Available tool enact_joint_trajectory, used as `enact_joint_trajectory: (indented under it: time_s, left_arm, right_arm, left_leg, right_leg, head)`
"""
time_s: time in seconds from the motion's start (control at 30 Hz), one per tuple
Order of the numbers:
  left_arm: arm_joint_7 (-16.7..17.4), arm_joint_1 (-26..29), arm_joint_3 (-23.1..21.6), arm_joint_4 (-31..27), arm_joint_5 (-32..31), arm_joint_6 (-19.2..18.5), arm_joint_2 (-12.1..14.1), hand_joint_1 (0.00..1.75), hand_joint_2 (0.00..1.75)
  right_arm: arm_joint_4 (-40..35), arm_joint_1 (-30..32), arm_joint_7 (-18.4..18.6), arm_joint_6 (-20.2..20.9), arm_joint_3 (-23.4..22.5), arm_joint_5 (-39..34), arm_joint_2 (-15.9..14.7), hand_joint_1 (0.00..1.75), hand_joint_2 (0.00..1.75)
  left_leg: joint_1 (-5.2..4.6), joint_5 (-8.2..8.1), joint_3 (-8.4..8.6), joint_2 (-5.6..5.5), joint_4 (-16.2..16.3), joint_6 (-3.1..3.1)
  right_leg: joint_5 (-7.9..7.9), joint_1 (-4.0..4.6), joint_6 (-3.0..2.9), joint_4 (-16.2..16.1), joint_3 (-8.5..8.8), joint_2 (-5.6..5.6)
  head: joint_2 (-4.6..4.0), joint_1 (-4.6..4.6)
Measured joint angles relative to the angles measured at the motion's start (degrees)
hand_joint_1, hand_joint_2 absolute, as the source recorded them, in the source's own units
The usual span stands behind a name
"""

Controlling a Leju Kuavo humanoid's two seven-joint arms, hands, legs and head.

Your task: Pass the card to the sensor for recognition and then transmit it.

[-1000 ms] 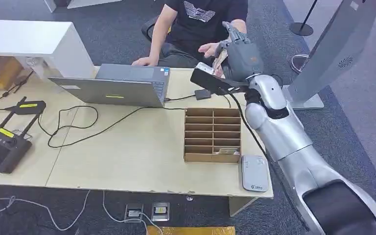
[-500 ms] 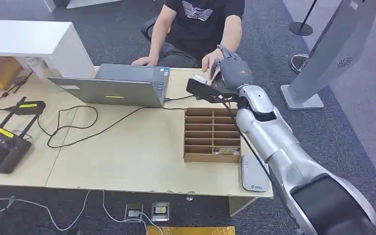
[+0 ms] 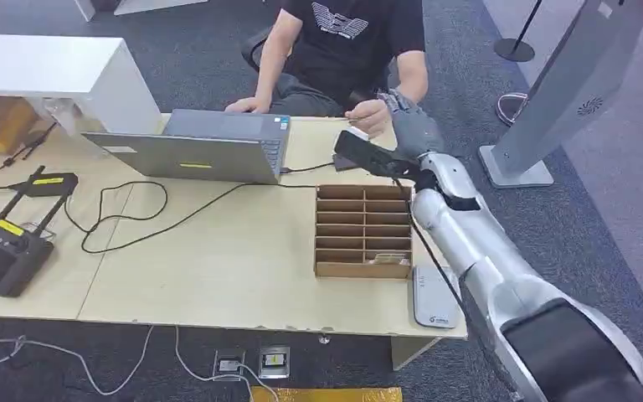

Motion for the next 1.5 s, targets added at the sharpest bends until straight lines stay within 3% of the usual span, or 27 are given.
enact_joint_trajectory:
  time_s: [0.1, 0.2, 0.43, 0.47, 0.63, 0.77, 0.93, 1.07, 1.13, 1.27, 1.5]
  left_arm:
    - [0.85, 0.4, 0.0, 0.0, 1.44, 0.22, 0.0, 0.0, 0.0]
    - [1.4, 0.66, 0.0, 0.0, 2.49, 0.68, -0.04, 0.0, 0.0]
    - [1.4, 1.22, 0.0, 0.0, 4.17, 2.38, -0.44, 0.0, 0.0]
    - [1.4, 1.28, 0.0, 0.0, 4.24, 2.54, -0.48, 0.0, 0.0]
    - [1.38, 0.96, 0.04, 0.0, 4.96, 2.8, -0.83, 0.0, 0.0]
    - [1.01, 0.79, 0.11, 0.0, 6.25, 4.31, -1.46, 0.0, 0.0]
    - [1.35, 0.53, 0.13, 0.0, 6.51, 5.26, -2.1, 0.0, 0.0]
    - [1.9, 0.39, 0.13, 0.0, 6.31, 5.27, -2.38, 0.0, 0.0]
    - [1.9, 0.37, 0.13, 0.0, 6.05, 5.07, -2.53, 0.0, 0.0]
    - [1.9, 0.26, 0.11, 0.0, 5.57, 4.98, -2.64, 0.0, 0.0]
    - [1.7, 0.25, 0.11, 0.02, 5.16, 4.57, -2.64, 0.0, 0.0]
  right_arm:
    - [-6.1, 3.28, 4.18, 4.08, -1.31, -6.89, -4.37, 0.0, 0.0]
    - [-12.44, 6.47, 8.37, 5.22, -3.61, -11.89, -8.51, 0.0, 0.0]
    - [-35.24, 21.07, 17.65, 7.71, -10.82, -14.36, -24.43, 0.0, 0.0]
    - [-37.71, 22.67, 18.47, 7.91, -11.54, -13.91, -25.9, 0.0, 1.75]
    - [-51.94, 30.88, 21.79, 9.78, -12.39, -9.26, -31.58, 0.0, 1.75]
    - [-58.14, 34.0, 21.22, 9.37, -10.79, -4.53, -32.58, 0.0, 1.75]
    - [-61.37, 35.88, 20.72, 8.76, -4.87, 0.67, -32.15, 0.0, 1.75]
    - [-62.48, 37.94, 23.73, 8.89, -0.64, 3.81, -31.36, 0.0, 1.75]
    - [-62.94, 39.15, 23.06, 8.89, 1.27, 3.44, -31.08, 0.0, 1.75]
    - [-62.92, 39.12, 20.19, 8.76, 2.99, 1.69, -31.32, 0.0, 1.75]
    - [-63.1, 39.89, 21.66, 9.09, 4.79, 0.77, -32.56, 0.0, 1.75]
  left_leg:
    - [0.0, 0.0, 0.01, -0.05, 0.01, 0.01]
    - [-0.01, -0.03, 0.08, 0.04, 0.05, 0.03]
    - [0.02, -0.2, 0.09, 0.04, 0.06, 0.09]
    - [0.02, -0.28, 0.17, 0.23, 0.06, 0.19]
    - [0.04, -0.32, 0.26, 0.34, 0.03, 0.15]
    - [0.1, -0.31, 0.27, 0.37, 0.0, 0.14]
    - [0.11, -0.29, 0.25, 0.3, 0.0, 0.13]
    - [0.11, -0.29, 0.24, 0.29, 0.0, 0.13]
    - [0.1, -0.3, 0.19, 0.28, 0.0, 0.13]
    - [0.09, -0.3, 0.21, 0.31, 0.0, 0.14]
    - [0.09, -0.3, 0.23, 0.31, 0.01, 0.14]
  right_leg:
    - [0.01, 0.0, 0.02, -0.06, 0.04, -0.05]
    - [0.03, 0.0, 0.01, -0.11, 0.02, 0.05]
    - [0.02, 0.01, 0.03, -0.29, 0.29, -0.02]
    - [0.02, 0.02, 0.03, -0.29, 0.31, 0.13]
    - [0.02, 0.03, 0.03, -0.28, 0.35, 0.23]
    - [0.02, 0.09, 0.02, -0.26, 0.36, 0.27]
    - [0.02, 0.1, 0.02, -0.26, 0.41, 0.21]
    - [0.01, 0.1, 0.01, -0.27, 0.41, 0.19]
    - [-0.01, 0.09, 0.0, -0.27, 0.38, 0.18]
    - [-0.01, 0.09, 0.0, -0.28, 0.35, 0.22]
    - [-0.01, 0.09, 0.0, -0.28, 0.36, 0.23]
  head:
    - [0.0, 0.02]
    - [0.0, 0.04]
    - [0.0, 0.0]
    - [0.0, 0.04]
    - [0.0, -0.02]
    - [0.0, -0.02]
    - [0.0, 0.0]
    - [0.0, 0.02]
    - [0.0, 0.0]
    - [0.0, 0.0]
    - [0.0, 0.0]
